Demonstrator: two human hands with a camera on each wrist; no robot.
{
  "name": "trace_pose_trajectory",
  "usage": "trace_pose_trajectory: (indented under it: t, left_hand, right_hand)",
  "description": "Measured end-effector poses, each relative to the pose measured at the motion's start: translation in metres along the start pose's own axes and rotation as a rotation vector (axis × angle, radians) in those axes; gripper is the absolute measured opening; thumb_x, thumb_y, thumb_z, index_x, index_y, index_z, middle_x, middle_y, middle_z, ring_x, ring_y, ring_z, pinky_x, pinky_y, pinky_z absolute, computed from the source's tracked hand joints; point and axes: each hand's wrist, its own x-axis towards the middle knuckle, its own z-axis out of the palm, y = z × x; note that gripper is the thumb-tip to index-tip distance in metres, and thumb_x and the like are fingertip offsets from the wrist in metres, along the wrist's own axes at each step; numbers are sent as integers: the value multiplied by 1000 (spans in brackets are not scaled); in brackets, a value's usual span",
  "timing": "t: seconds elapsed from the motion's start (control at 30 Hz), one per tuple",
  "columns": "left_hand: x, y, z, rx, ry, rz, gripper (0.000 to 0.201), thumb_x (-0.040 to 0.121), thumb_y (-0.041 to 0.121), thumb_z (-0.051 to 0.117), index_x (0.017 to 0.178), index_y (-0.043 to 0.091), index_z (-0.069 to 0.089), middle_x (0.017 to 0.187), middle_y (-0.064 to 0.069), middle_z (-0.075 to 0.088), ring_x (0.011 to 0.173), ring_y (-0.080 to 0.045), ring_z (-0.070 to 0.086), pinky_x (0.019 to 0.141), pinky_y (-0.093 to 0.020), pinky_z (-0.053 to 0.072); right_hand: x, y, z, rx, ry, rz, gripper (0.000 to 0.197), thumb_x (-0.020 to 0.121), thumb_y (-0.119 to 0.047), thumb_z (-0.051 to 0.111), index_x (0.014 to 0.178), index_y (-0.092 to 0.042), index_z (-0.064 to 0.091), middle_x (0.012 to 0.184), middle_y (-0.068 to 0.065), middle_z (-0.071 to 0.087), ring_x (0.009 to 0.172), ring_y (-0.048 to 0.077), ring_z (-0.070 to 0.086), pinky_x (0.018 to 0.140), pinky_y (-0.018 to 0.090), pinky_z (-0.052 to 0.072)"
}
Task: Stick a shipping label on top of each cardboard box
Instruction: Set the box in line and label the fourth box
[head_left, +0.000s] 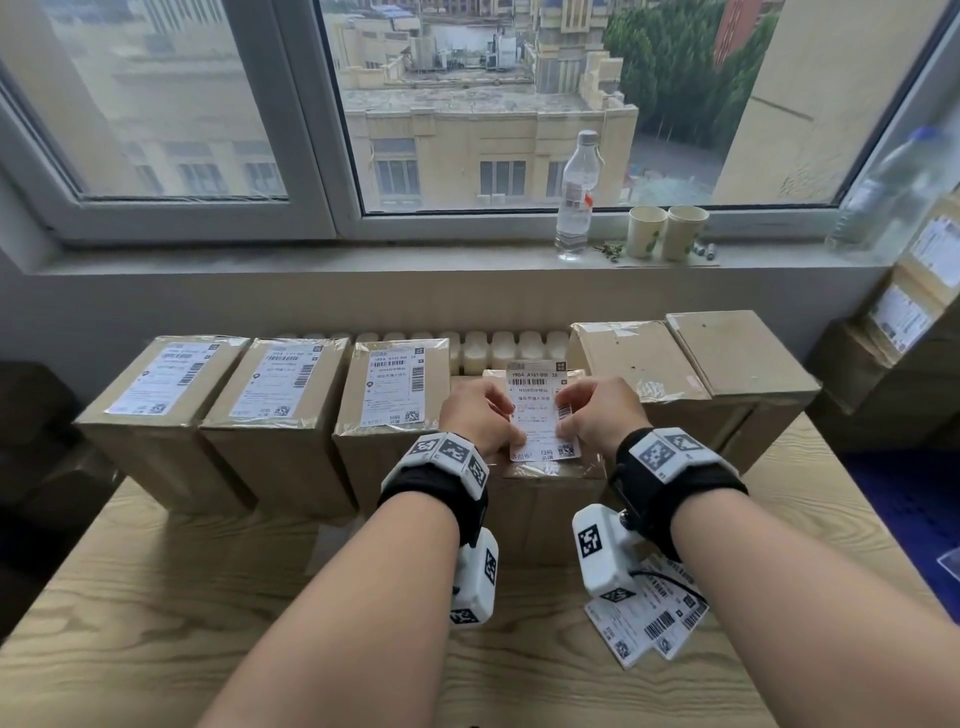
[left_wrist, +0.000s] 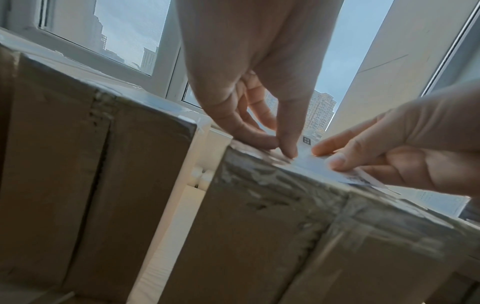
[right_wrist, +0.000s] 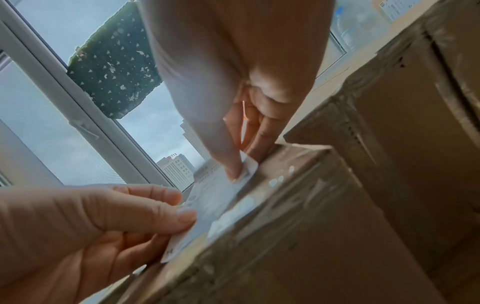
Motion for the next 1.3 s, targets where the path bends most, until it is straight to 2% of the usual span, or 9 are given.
trace_pose_trajectory:
  t: [0.13, 0.33, 0.53, 0.73, 0.9, 0.97, 1.03, 1.13, 1.3]
  left_hand:
    - [0, 0, 1, 51, -37, 8, 38, 56, 6, 91, 73, 21, 61, 84, 1, 68, 85, -17, 67, 78, -33, 58]
    - [-3, 5, 2, 157, -147, 28, 45, 58, 15, 92, 91, 18, 62, 91, 3, 62, 75, -9, 61, 59, -22, 48]
    - [0, 6, -2, 317, -140, 71, 49, 53, 30, 94, 86, 20, 59, 88, 9, 52, 87, -11, 56, 70, -25, 45]
    - [5, 11, -5, 449, -221, 38, 63, 50, 32, 95, 100, 21, 58, 117, 1, 47, 96, -15, 53, 81, -29, 49]
    - [9, 11, -6, 520, -249, 74, 96, 58, 34, 91, 139, 31, 39, 140, -6, 38, 125, -24, 47, 104, -39, 43]
    - [11, 10, -5, 541, -261, 101, 105, 61, 38, 88, 148, 38, 28, 148, -7, 32, 135, -24, 39, 109, -39, 38]
    - [15, 9, -3, 592, -285, 101, 104, 64, 46, 84, 148, 43, 24, 150, -6, 30, 137, -24, 36, 110, -42, 37]
    - [17, 10, 0, 655, -304, 70, 93, 73, 55, 74, 148, 46, 21, 150, -8, 28, 133, -27, 41, 108, -46, 40]
    - [21, 9, 2, 647, -247, 26, 74, 90, 43, 60, 151, 39, 20, 147, -14, 30, 127, -30, 46, 105, -43, 42]
  right_hand:
    - [0, 0, -1, -60, -38, -14, 45, 65, 5, 82, 107, -10, 70, 107, 4, 68, 97, 18, 63, 89, 30, 53]
    - [0, -2, 0, -153, -95, -30, 54, 62, -1, 86, 109, -16, 66, 107, 2, 61, 99, 21, 61, 87, 35, 55]
    - [1, -4, -4, -378, -178, -71, 72, 49, -23, 94, 110, -26, 56, 117, 5, 57, 104, 23, 59, 92, 39, 52]
    - [4, -4, -17, -466, -307, -74, 99, 58, -14, 91, 142, -27, 40, 126, 7, 60, 114, 24, 59, 86, 30, 48]
    - [6, -6, -23, -516, -367, -106, 109, 65, -17, 88, 152, -28, 23, 139, 5, 54, 126, 21, 52, 88, 23, 38]
    - [8, -6, -21, -521, -370, -120, 111, 64, -23, 89, 152, -29, 22, 146, 2, 46, 132, 19, 45, 97, 25, 38]
    - [10, -6, -19, -519, -363, -133, 110, 64, -27, 89, 152, -29, 23, 152, 0, 38, 137, 19, 39, 106, 29, 35]
    - [11, -6, -14, -532, -342, -146, 104, 67, -33, 86, 152, -26, 26, 152, 1, 39, 136, 19, 41, 107, 32, 36]
    - [15, -7, -10, -555, -309, -113, 90, 79, -36, 77, 151, -20, 27, 147, 4, 45, 130, 22, 47, 103, 32, 39]
